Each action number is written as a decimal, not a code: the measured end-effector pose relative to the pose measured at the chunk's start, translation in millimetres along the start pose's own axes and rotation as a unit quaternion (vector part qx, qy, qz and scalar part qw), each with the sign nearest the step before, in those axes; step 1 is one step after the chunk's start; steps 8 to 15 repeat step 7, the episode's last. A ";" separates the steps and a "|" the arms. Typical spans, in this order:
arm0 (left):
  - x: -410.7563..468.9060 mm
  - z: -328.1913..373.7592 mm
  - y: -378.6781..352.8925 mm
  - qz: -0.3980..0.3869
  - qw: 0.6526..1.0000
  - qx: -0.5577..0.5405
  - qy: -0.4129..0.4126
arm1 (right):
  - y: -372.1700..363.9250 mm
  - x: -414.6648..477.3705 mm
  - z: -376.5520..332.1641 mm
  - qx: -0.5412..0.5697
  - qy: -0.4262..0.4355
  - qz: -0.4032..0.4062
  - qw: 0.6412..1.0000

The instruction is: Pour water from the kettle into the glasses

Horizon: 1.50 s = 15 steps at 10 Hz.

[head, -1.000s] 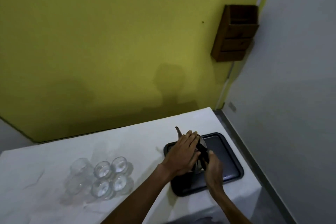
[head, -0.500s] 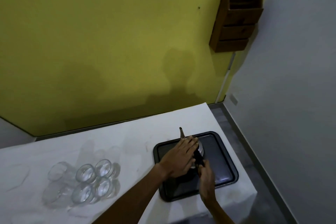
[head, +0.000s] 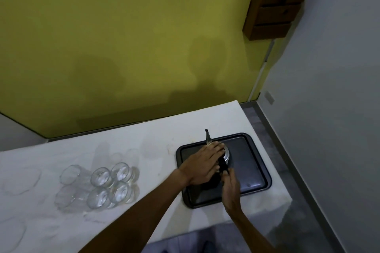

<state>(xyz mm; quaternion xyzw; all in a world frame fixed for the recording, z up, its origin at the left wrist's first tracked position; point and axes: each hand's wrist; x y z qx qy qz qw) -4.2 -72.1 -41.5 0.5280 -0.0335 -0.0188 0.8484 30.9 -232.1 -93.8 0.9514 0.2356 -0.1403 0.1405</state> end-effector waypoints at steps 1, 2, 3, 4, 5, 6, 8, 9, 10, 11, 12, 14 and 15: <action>0.4 0.9 -1.0 -0.004 1.000 0.003 0.000 | 0.0 0.8 2.0 -0.011 0.007 -0.008 1.000; 3.5 3.3 4.1 -0.016 0.999 0.037 -0.005 | 0.7 1.2 5.3 -0.025 0.014 -0.007 1.000; 5.6 2.5 7.3 -0.035 0.997 0.064 -0.011 | 0.8 3.0 4.8 -0.036 0.018 -0.004 0.999; 7.7 1.1 7.0 -0.061 0.996 0.070 -0.010 | 0.2 3.4 2.9 -0.050 0.019 0.006 0.999; 9.8 -1.1 10.0 -0.053 0.996 0.068 -0.007 | -1.3 3.3 3.6 -0.096 0.039 0.036 0.994; 5.1 6.2 24.1 -0.032 0.999 0.041 0.010 | 2.7 -0.7 1.9 -0.169 0.087 0.123 0.974; -1.3 -0.8 43.4 -0.012 0.999 0.034 0.019 | 10.3 7.0 -24.9 -0.255 0.151 0.202 0.934; -1.3 -0.8 43.4 -0.012 0.999 0.034 0.019 | 10.3 7.0 -24.9 -0.255 0.151 0.202 0.934; -1.3 -0.8 43.4 -0.012 0.999 0.034 0.019 | 10.3 7.0 -24.9 -0.255 0.151 0.202 0.934; -1.3 -0.8 43.4 -0.012 0.999 0.034 0.019 | 10.3 7.0 -24.9 -0.255 0.151 0.202 0.934; -1.3 -0.8 43.4 -0.012 0.999 0.034 0.019 | 10.3 7.0 -24.9 -0.255 0.151 0.202 0.934; -1.3 -0.8 43.4 -0.012 0.999 0.034 0.019 | 10.3 7.0 -24.9 -0.255 0.151 0.202 0.934; -1.3 -0.8 43.4 -0.012 0.999 0.034 0.019 | 10.3 7.0 -24.9 -0.255 0.151 0.202 0.934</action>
Point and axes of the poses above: each hand's wrist, its own x-axis towards the middle knuckle, its own y-axis out of the back of the hand, z = x × y, and after that the axes turned 6 degrees about -x, right-handed
